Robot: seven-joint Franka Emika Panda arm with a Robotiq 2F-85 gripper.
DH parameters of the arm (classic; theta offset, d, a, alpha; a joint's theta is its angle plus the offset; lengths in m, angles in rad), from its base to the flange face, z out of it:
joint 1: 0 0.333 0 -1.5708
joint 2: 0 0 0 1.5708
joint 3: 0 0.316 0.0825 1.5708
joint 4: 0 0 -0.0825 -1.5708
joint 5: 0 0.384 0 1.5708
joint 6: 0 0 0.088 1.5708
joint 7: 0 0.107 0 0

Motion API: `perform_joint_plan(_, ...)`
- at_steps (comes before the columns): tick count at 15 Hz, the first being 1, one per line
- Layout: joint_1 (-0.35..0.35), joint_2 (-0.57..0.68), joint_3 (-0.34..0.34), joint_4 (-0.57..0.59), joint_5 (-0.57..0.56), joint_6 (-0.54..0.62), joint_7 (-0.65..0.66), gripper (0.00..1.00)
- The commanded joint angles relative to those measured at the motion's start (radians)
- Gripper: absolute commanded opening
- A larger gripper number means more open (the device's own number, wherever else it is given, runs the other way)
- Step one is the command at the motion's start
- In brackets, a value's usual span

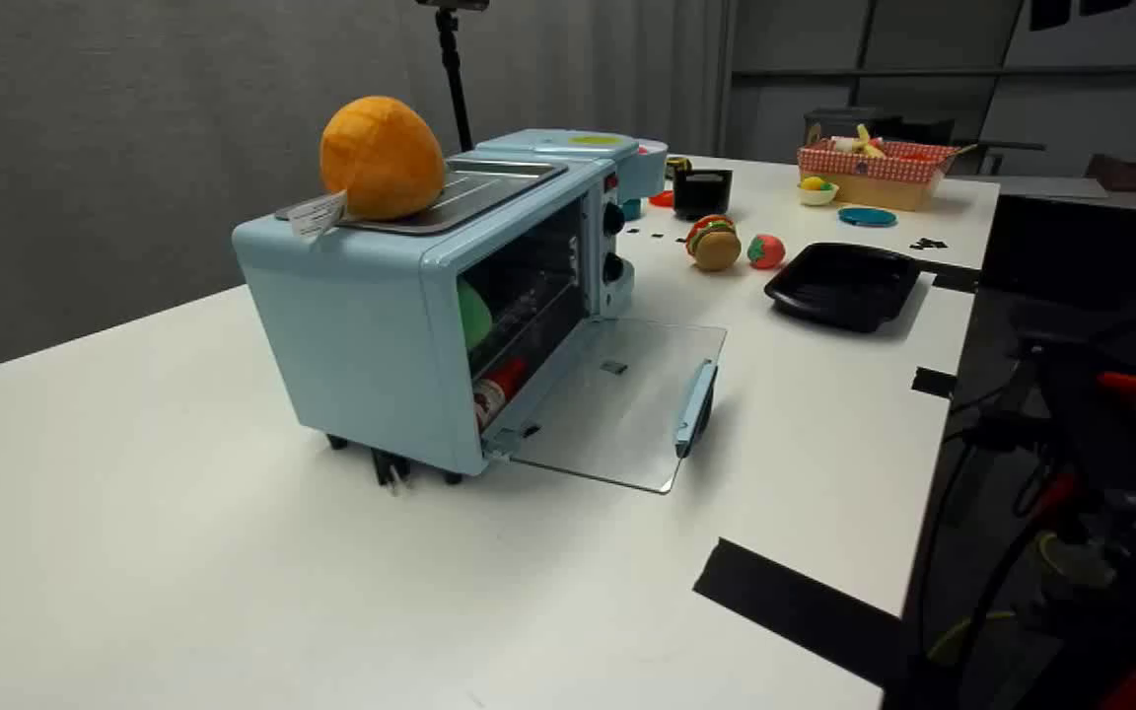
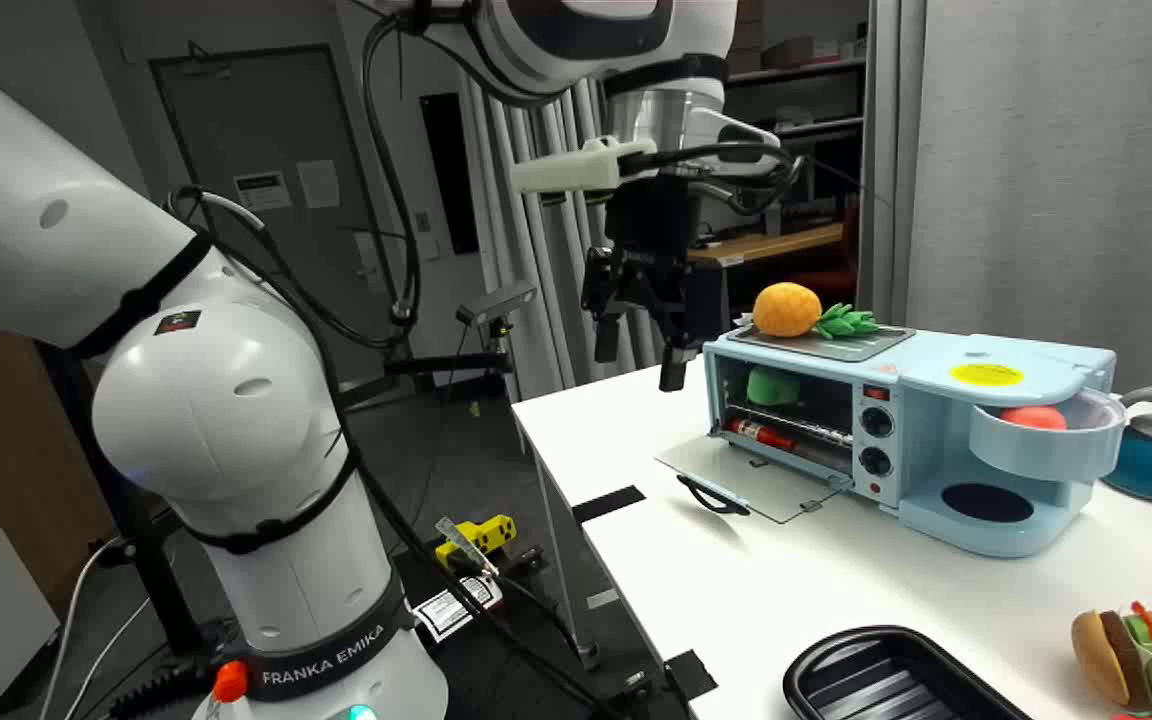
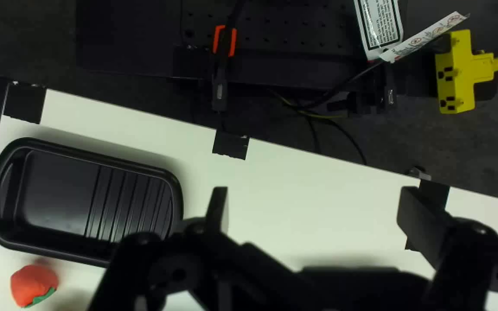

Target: Close the oven door

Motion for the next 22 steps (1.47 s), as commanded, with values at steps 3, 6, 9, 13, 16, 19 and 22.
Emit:
perform_joint_plan(3, -0.006, 0.003, 0.006, 0.001, 0.003, -0.001, -0.003, 1.0)
perform_joint_plan(6, -0.006, 0.003, 0.006, 0.001, 0.003, -0.001, -0.003, 1.0)
perform_joint_plan(9, -0.006, 0.003, 0.006, 0.001, 0.003, -0.001, -0.003, 1.0)
perform_joint_plan(13, -0.006, 0.003, 0.006, 0.001, 0.003, -0.001, -0.003, 1.0)
perform_joint_plan(16, -0.006, 0.003, 0.006, 0.001, 0.003, -0.001, -0.003, 1.0)
perform_joint_plan(19, -0.005, 0.0, 0.01, -0.002, 0.003, 0.0, 0.001, 1.0)
perform_joint_plan(22, -0.001, -0.002, 0.028, -0.01, 0.0, 0.022, 0.022, 1.0)
